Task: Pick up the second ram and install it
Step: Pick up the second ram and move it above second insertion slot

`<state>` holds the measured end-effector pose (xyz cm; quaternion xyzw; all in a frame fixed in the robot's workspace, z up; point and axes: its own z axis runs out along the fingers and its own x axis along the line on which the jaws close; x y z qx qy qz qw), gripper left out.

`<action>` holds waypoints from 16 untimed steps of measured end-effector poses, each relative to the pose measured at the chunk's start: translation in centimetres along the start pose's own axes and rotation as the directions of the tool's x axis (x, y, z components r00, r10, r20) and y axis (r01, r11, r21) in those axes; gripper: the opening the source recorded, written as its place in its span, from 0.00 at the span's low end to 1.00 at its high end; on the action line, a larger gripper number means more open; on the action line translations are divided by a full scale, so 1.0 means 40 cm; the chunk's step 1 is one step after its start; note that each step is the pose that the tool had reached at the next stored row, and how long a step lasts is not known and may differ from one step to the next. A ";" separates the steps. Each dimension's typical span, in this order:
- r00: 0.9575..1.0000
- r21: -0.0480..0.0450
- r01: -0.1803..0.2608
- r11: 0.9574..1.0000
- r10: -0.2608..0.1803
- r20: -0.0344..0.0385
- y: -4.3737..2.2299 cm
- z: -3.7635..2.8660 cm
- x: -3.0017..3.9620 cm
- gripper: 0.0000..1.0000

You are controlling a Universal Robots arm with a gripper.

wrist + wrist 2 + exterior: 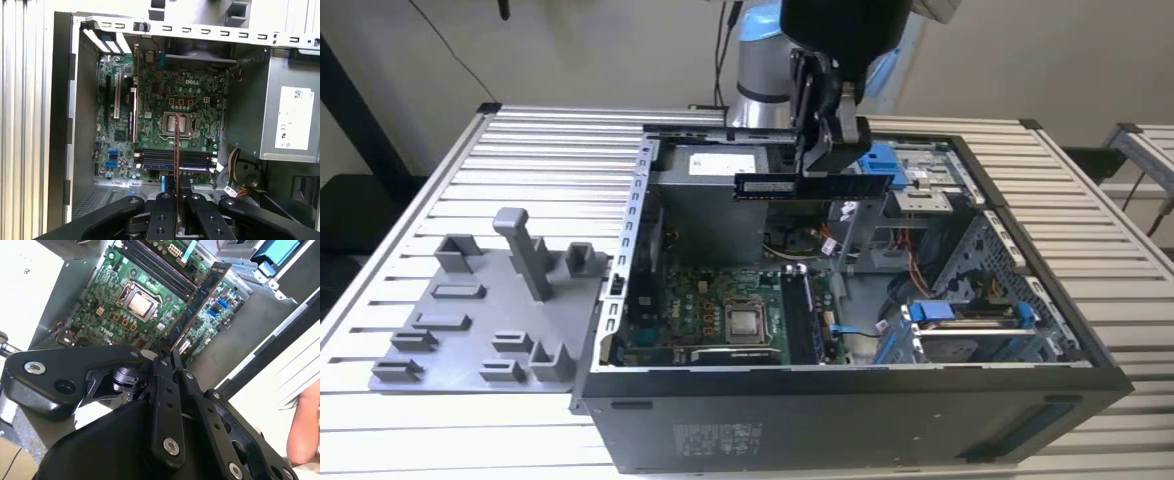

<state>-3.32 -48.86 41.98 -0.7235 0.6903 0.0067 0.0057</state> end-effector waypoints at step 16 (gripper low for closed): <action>1.000 0.000 0.001 1.000 -0.001 0.000 -0.036 0.000 0.002 0.14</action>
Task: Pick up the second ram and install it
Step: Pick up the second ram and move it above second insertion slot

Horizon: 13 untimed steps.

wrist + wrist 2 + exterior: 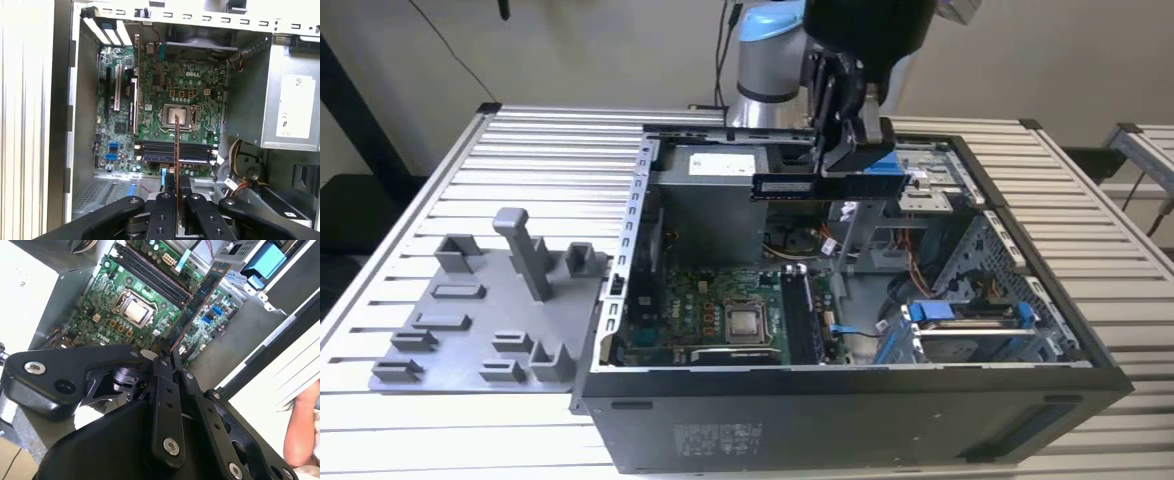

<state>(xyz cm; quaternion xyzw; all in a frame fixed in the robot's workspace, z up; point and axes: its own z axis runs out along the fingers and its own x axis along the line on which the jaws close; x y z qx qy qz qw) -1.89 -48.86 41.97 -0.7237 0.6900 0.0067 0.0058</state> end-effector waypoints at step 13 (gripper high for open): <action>1.000 0.000 -0.002 1.000 0.002 0.000 -0.034 0.000 0.002 0.14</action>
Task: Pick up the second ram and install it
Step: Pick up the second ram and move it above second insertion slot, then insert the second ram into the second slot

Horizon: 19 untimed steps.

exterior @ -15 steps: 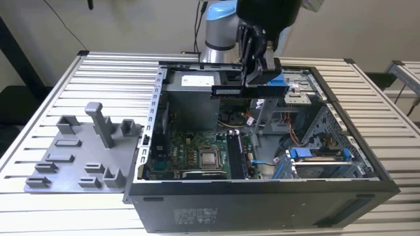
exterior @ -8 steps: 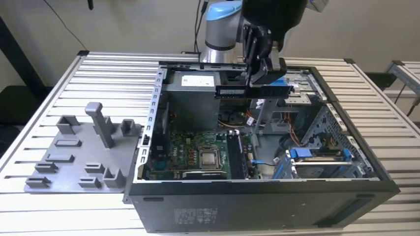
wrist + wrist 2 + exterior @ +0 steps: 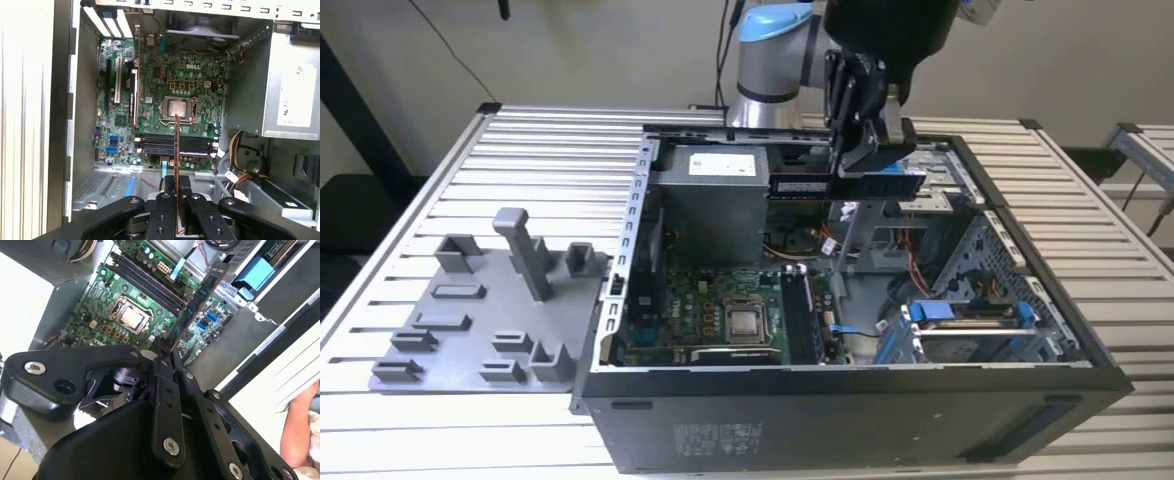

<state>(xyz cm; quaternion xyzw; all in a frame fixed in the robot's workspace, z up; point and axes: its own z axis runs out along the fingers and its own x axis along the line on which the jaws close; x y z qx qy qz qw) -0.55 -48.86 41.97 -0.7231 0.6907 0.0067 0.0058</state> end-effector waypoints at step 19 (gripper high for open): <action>1.000 0.000 -0.019 1.000 0.019 0.000 -0.005 0.001 -0.046 0.14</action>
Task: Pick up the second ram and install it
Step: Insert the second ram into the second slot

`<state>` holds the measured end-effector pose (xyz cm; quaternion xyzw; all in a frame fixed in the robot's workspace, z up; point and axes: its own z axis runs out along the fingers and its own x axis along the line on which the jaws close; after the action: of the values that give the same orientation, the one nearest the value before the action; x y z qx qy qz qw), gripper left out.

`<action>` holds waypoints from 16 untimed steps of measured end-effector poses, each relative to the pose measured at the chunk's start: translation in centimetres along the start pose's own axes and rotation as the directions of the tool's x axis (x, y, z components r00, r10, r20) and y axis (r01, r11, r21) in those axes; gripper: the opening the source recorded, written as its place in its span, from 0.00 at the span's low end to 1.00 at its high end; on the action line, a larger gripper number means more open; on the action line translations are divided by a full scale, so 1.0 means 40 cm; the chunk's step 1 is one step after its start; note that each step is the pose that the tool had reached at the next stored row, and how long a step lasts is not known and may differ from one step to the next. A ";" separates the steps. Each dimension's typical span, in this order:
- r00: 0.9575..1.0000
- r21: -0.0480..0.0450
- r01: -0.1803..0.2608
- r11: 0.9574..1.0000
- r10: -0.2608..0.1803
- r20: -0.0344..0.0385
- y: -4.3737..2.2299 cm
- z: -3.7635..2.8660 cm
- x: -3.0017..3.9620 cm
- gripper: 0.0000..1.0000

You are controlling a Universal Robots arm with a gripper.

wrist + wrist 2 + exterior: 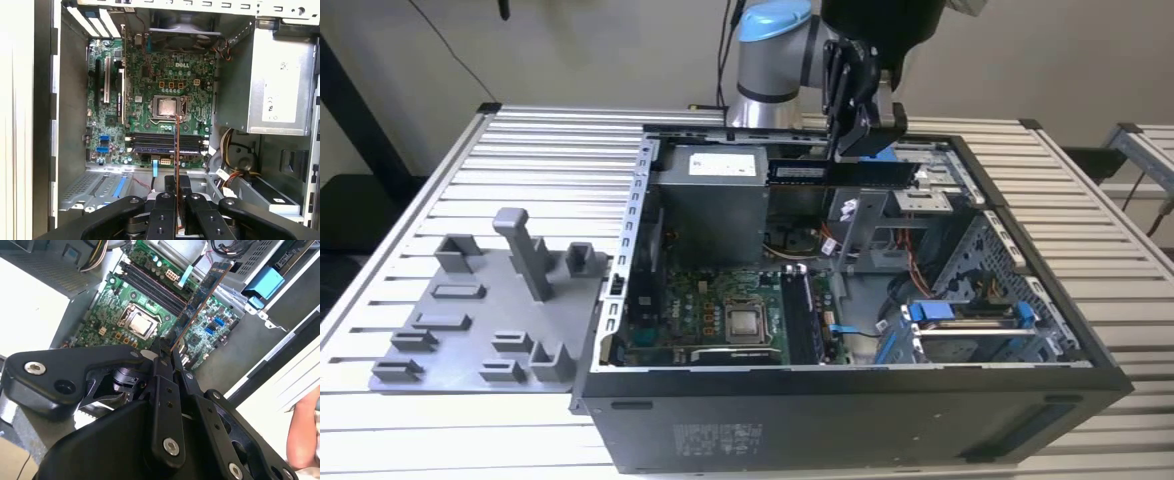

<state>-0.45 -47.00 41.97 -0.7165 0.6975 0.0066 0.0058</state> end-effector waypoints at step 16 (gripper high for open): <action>0.999 0.001 -0.041 0.999 0.041 0.000 0.000 0.000 0.000 0.14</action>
<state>-0.45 -47.00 41.97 -0.7020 0.7121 0.0065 0.0059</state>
